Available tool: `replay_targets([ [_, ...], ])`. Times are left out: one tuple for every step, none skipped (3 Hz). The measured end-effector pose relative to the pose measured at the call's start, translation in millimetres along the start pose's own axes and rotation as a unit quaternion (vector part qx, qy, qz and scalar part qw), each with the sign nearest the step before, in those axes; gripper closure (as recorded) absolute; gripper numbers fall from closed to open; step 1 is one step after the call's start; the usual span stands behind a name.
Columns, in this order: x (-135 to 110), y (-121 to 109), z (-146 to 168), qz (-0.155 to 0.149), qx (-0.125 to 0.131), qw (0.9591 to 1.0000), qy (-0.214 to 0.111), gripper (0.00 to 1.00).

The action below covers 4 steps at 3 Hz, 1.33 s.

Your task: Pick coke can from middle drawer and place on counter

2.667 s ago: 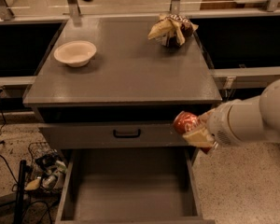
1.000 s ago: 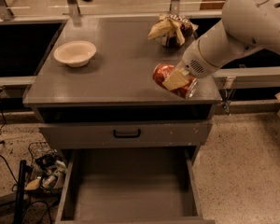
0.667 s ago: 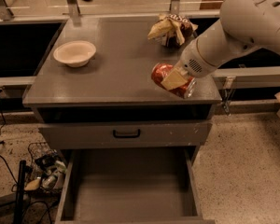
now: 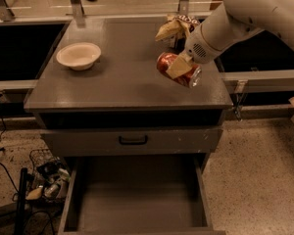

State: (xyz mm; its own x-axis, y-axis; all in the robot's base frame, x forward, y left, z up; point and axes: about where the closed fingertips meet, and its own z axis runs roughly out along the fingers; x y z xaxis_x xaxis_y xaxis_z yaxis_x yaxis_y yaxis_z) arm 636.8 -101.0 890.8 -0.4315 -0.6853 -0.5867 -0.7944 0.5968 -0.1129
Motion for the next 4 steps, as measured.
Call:
replay_targets([
  [0,0,0,0.000,0.000,1.0000,0.000,1.00],
  [-4,-4,10,0.002,-0.012,0.9999,-0.004,1.00],
  [-9,-4,47,0.003,-0.043,0.9991,0.007,1.00],
  [-6,-1,57,0.005,-0.051,0.9986,0.012,1.00],
])
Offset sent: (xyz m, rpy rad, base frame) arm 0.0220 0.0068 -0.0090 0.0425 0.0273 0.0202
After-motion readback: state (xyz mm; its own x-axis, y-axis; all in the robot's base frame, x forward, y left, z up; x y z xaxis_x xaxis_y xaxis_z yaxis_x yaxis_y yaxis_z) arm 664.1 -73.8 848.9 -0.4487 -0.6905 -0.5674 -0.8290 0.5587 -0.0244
